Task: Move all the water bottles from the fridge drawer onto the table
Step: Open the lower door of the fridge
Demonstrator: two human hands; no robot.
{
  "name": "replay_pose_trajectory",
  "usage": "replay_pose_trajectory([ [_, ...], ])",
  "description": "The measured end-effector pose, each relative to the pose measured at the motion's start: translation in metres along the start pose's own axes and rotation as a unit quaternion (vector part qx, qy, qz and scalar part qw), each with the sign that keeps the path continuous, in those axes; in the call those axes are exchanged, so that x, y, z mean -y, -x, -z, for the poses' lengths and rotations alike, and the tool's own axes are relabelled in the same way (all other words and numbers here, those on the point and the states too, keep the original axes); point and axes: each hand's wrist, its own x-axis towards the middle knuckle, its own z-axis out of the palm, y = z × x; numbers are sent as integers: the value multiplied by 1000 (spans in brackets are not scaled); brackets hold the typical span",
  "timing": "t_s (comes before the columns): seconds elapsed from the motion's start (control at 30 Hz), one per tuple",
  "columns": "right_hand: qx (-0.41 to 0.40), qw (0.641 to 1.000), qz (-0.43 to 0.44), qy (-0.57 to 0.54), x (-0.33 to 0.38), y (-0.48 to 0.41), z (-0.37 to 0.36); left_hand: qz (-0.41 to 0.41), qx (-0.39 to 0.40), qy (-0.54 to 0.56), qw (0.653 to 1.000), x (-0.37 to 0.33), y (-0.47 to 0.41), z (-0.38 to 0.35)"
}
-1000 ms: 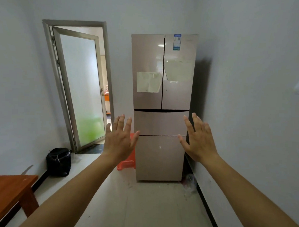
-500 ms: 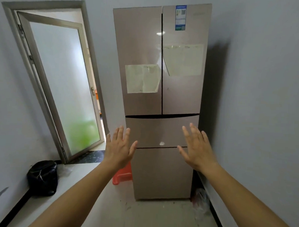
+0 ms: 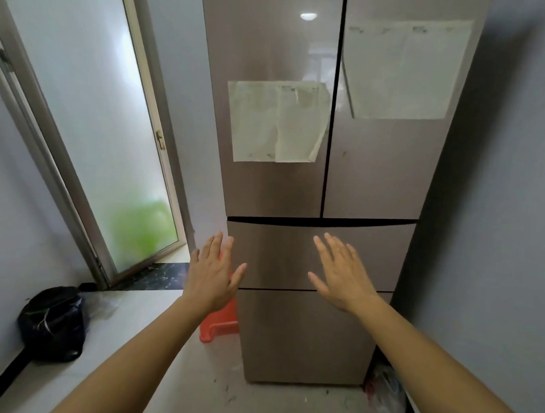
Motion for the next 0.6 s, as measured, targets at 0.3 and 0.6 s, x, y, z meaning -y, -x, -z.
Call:
replay_pose_trajectory([
  [0.3, 93, 995, -30, -6, -2, -169, -78, -83, 93, -36, 992, 67, -168, -104],
  [0.6, 133, 988, -78, -20, 3, -221, -138, -172, 101, -76, 977, 69, -221, -162],
])
